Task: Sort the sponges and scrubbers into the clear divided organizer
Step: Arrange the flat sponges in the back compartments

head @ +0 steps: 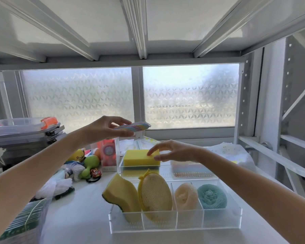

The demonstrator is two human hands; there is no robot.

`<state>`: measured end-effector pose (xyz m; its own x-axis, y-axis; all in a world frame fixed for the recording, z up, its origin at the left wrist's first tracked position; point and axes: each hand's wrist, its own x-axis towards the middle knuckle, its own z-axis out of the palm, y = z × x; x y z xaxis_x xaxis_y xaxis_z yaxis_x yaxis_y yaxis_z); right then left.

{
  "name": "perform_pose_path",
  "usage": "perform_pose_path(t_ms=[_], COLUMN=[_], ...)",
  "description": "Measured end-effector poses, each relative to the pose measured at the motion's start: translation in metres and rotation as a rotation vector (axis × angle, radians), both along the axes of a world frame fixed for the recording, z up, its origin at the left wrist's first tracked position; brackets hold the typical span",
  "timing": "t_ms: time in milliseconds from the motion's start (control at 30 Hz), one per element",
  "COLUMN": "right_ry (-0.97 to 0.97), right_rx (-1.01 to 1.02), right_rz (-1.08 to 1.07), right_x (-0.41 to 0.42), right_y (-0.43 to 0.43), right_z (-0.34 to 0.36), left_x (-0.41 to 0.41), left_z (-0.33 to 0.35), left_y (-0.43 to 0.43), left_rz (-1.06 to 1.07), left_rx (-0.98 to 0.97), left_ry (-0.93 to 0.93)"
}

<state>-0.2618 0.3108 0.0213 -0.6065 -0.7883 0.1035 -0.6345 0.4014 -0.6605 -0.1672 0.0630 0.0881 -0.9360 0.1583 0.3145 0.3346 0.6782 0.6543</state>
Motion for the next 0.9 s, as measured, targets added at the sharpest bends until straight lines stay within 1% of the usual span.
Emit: perform_pose_path(t_ms=[67,100,200,367,633,767,833,900], right_ry=[0.004,0.038,0.137,0.256,0.332,0.34,0.337,0.329], right_rx=[0.046,0.062,0.092,0.266,0.363,0.38,0.389,0.402], right_rz=[0.0,-0.023,-0.144,-0.303,-0.404,-0.434,-0.437,-0.45], right_x=[-0.002,-0.004,-0.007,-0.009,0.003,0.007,0.008,0.008], right_y=[0.01,0.019,0.059,0.125,0.183,0.196,0.198,0.2], right_z=[0.004,0.007,0.019,0.032,0.043,0.036,0.032,0.028], left_x=[-0.004,-0.007,-0.018,-0.045,-0.078,-0.085,-0.086,-0.085], left_z=[-0.002,-0.002,-0.004,-0.007,-0.044,-0.064,-0.073,-0.078], left_y=[0.004,0.008,0.026,0.075,0.147,0.156,0.158,0.162], left_rz=[-0.014,-0.016,-0.037,-0.104,-0.191,-0.205,-0.172,-0.152], left_rx=[-0.019,-0.027,-0.06,-0.184,-0.337,-0.344,-0.414,-0.508], left_ry=[-0.022,-0.032,-0.053,-0.11,-0.22,-0.189,-0.158,-0.173])
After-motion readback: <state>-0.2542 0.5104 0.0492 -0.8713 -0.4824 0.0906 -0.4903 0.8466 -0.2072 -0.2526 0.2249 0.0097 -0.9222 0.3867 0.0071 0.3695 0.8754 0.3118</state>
